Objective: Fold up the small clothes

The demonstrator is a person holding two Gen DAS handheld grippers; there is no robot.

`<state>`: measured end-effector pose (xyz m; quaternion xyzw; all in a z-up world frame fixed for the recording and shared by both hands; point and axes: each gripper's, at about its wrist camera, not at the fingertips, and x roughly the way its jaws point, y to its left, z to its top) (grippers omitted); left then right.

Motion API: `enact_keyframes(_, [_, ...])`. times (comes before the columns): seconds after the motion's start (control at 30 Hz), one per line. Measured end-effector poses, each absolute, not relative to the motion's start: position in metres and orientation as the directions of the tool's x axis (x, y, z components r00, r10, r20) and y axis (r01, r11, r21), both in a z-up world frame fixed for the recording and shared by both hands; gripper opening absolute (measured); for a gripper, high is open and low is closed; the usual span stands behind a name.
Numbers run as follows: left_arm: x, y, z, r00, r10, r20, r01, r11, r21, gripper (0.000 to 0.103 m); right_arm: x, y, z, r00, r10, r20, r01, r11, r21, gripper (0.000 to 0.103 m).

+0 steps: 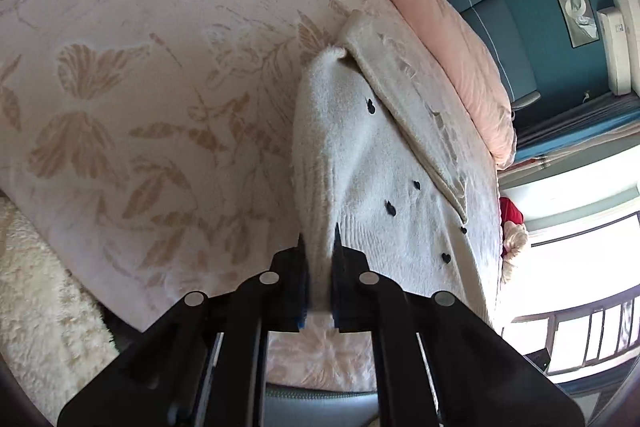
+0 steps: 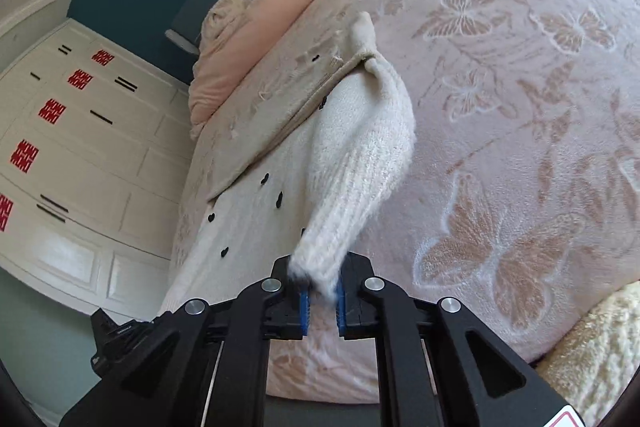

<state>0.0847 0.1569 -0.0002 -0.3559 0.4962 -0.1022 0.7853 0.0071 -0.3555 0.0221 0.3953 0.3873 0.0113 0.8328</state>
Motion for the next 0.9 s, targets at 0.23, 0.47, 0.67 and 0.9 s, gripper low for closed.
enact_keyframes(0.23, [-0.005, 0.161, 0.002, 0.38, -0.493, -0.782, -0.098, 0.82, -0.564, 0.006, -0.079, -0.35, 0.014, 0.536, 0.33, -0.777, 0.246, 0.82, 0.517, 0.006])
enact_keyframes(0.47, [-0.104, 0.181, 0.008, 0.276, -0.498, -0.822, -0.056, 0.845, -0.531, 0.0, -0.17, -0.32, 0.006, 0.261, 0.396, -0.881, 0.147, 0.885, 0.441, 0.001])
enact_keyframes(0.67, [-0.095, 0.188, 0.006, 0.311, -0.463, -0.83, -0.074, 0.859, -0.507, 0.0, -0.176, -0.325, 0.004, 0.252, 0.377, -0.891, 0.179, 0.887, 0.426, 0.001])
enact_keyframes(0.9, [-0.014, 0.163, -0.041, 0.293, -0.43, -0.854, -0.197, 0.847, -0.494, 0.068, -0.12, -0.352, -0.004, 0.418, 0.224, -0.88, 0.354, 0.852, 0.386, 0.059])
